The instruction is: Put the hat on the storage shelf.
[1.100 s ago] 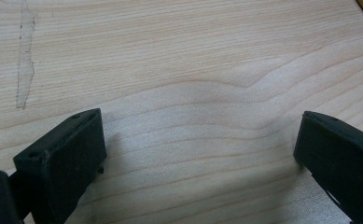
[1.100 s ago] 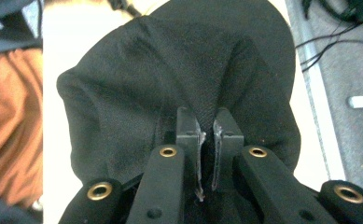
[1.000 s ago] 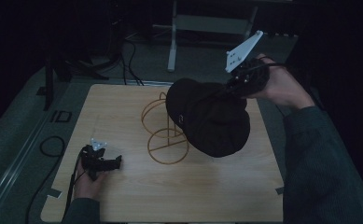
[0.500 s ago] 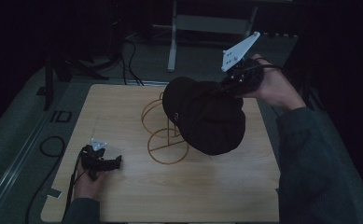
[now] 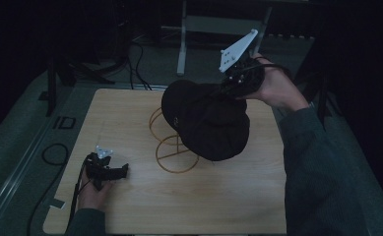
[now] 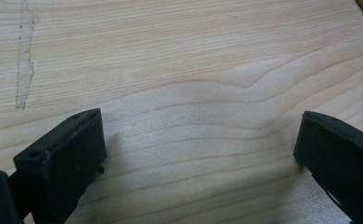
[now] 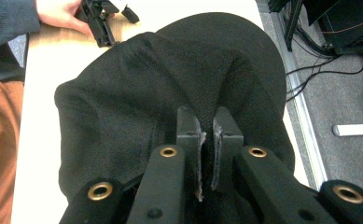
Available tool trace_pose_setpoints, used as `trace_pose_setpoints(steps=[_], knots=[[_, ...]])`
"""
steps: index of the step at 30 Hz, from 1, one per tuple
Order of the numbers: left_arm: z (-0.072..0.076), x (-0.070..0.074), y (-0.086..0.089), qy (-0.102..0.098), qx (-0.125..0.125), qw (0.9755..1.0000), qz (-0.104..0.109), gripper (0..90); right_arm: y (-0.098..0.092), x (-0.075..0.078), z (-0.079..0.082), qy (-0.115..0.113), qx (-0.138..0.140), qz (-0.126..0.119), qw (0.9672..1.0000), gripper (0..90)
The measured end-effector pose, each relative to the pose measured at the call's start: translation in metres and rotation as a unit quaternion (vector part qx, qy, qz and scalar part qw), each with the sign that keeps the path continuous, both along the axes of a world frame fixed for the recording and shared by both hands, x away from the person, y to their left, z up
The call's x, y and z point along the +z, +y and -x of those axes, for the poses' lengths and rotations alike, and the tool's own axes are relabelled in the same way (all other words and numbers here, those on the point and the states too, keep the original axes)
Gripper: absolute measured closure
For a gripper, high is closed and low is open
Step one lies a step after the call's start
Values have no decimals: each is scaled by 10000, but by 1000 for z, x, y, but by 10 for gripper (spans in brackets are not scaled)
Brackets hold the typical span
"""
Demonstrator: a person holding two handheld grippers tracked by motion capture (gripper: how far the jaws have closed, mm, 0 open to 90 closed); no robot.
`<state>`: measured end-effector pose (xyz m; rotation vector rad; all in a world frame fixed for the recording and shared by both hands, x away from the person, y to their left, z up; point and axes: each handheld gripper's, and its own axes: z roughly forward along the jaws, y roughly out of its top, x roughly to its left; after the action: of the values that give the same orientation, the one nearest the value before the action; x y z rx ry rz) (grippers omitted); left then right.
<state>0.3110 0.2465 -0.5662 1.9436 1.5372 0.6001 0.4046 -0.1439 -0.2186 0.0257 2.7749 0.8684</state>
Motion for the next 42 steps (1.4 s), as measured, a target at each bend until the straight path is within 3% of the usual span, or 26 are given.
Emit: trace_pose_setpoints(steps=[8,28,42], knots=[[0,0,0,-1,1,10000,-2,19,16,-2,-5,-29,59,51,10000,841],[0,0,0,11,-21,10000,-16,19,38,-7,-22,-66,-10,-188,9998,840],[0,0,0,2,-22,10000,-16,19,72,-16,-35,-72,-58,-115,9999,833]])
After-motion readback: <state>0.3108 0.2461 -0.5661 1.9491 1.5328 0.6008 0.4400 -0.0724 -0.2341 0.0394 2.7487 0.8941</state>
